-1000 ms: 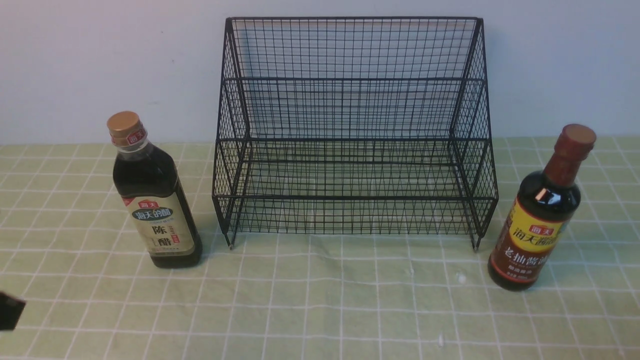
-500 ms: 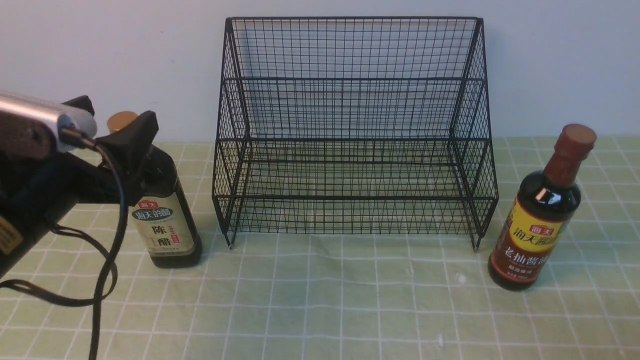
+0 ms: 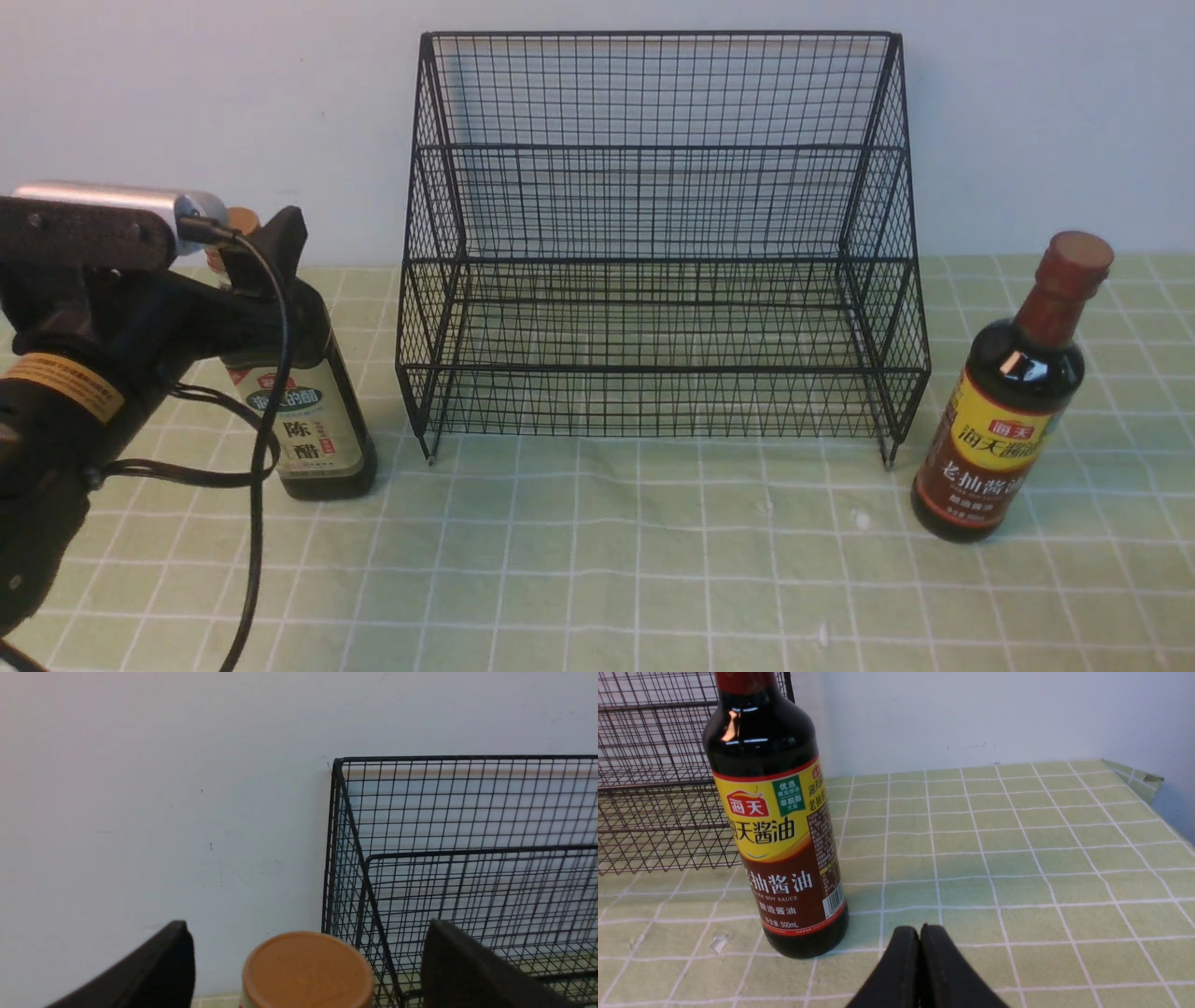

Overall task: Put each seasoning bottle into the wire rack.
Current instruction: Use the left arm to grab the condiment bottle closest to it, then use the left arm to put the condiment bottle back on the shelf

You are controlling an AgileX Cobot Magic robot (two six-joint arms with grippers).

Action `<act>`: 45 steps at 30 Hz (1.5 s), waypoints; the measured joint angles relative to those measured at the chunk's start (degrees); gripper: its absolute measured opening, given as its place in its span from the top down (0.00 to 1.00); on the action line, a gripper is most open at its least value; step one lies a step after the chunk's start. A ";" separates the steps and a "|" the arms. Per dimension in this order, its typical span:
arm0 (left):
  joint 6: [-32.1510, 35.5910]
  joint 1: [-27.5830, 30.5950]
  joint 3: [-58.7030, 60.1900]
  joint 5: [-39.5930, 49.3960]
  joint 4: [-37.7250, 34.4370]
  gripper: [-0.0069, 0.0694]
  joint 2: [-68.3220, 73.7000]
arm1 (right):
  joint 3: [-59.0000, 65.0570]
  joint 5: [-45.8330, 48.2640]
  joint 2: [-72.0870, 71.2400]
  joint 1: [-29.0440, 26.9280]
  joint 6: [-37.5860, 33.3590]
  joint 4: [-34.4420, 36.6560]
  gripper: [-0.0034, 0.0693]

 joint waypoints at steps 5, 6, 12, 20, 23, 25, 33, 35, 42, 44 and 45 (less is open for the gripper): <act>0.15 0.00 -0.29 -5.96 -0.98 0.23 4.22 | 0.00 0.00 0.00 0.00 0.00 0.00 0.97; 0.15 0.00 -0.33 -6.24 -1.05 0.27 4.37 | 0.00 0.00 0.00 0.00 0.00 0.00 0.97; -0.41 0.00 -0.28 -4.36 -0.98 0.50 2.51 | 0.00 0.00 0.00 0.00 0.00 0.00 0.97; -1.15 0.00 -5.75 14.08 1.65 0.50 -10.02 | 0.00 0.00 0.00 0.00 0.00 0.00 0.97; -3.82 0.00 -12.95 25.18 5.22 0.50 -13.54 | 0.00 0.00 0.00 0.00 0.00 0.00 0.97; -7.00 -0.46 -18.36 30.60 8.13 0.50 -14.34 | 0.00 0.00 0.00 0.00 0.00 0.00 0.97; -12.14 -7.78 -35.65 32.61 17.71 0.50 -9.75 | 0.00 0.00 0.00 0.00 0.00 0.00 0.97; -12.68 -10.03 -39.70 32.61 17.96 0.50 -6.46 | 0.00 0.00 0.00 0.00 0.00 0.00 0.97; -12.89 -13.87 -49.94 33.02 18.26 0.50 5.42 | 0.00 0.00 0.00 0.00 0.00 0.00 0.97; -12.89 -14.17 -52.35 33.03 18.19 0.50 9.04 | 0.00 0.00 0.00 0.00 0.00 0.00 0.97; -12.89 -14.35 -53.57 33.14 17.86 0.50 10.75 | 0.00 0.00 0.00 0.00 0.00 0.00 0.97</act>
